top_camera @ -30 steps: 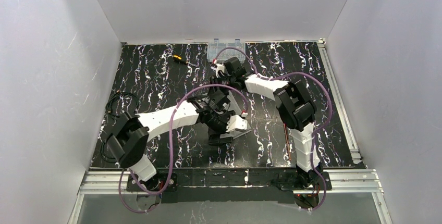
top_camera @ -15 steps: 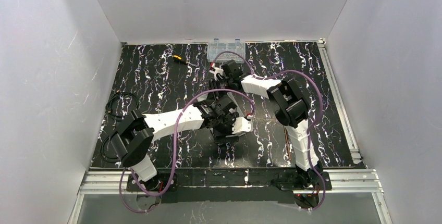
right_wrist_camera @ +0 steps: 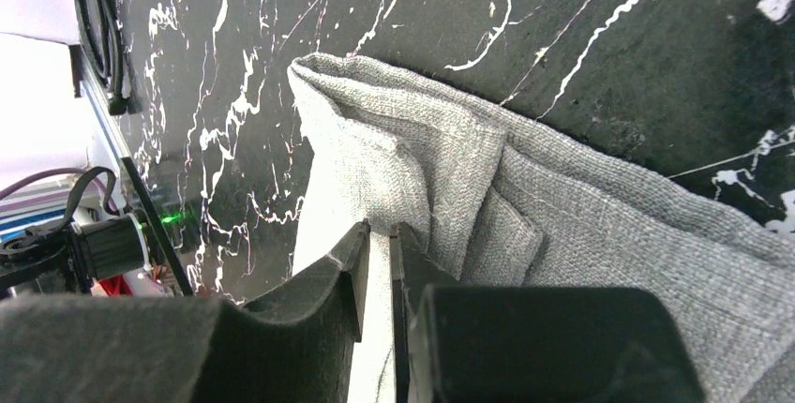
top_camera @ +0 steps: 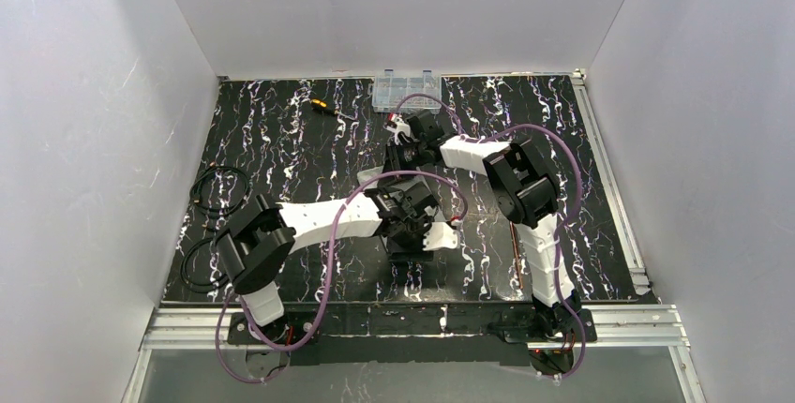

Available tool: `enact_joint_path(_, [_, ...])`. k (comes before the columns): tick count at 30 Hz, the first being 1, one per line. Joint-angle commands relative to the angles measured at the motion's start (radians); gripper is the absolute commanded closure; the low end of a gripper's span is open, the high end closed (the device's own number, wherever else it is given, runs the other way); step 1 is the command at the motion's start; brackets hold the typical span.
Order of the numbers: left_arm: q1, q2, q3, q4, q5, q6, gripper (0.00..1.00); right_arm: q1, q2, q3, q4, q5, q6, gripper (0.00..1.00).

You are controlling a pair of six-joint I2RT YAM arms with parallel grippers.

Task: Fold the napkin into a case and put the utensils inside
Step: Rotate the 2/3-rectangle-folded napkin at the center of the board.

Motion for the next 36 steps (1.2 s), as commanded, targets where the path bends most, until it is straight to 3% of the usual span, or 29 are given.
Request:
enact_joint_path(1, [-0.005,0.028,0.033,-0.02,-0.007,-0.044,0.51,-0.006,-0.024,-0.02,0.016,0.044,-0.009,0.77])
enact_joint_path(7, [-0.005,0.039,-0.011,0.05,-0.046,-0.022,0.54,-0.012,-0.037,-0.03,0.012,0.049,-0.011,0.79])
enact_joint_path(14, [0.007,0.006,-0.122,0.065,-0.086,0.136,0.88,-0.048,-0.059,-0.075,0.027,0.078,0.007,0.81])
enact_joint_path(16, [0.029,-0.007,-0.136,0.034,-0.061,0.187,0.92,-0.061,-0.069,-0.094,0.042,0.09,0.021,0.83])
enact_joint_path(26, [0.075,-0.087,-0.215,-0.055,-0.038,0.495,0.91,-0.097,-0.172,-0.219,0.067,0.22,0.062,0.85])
enact_joint_path(36, [0.242,-0.099,-0.152,-0.162,-0.053,0.754,0.89,-0.119,-0.363,-0.505,0.158,0.355,0.161,0.87])
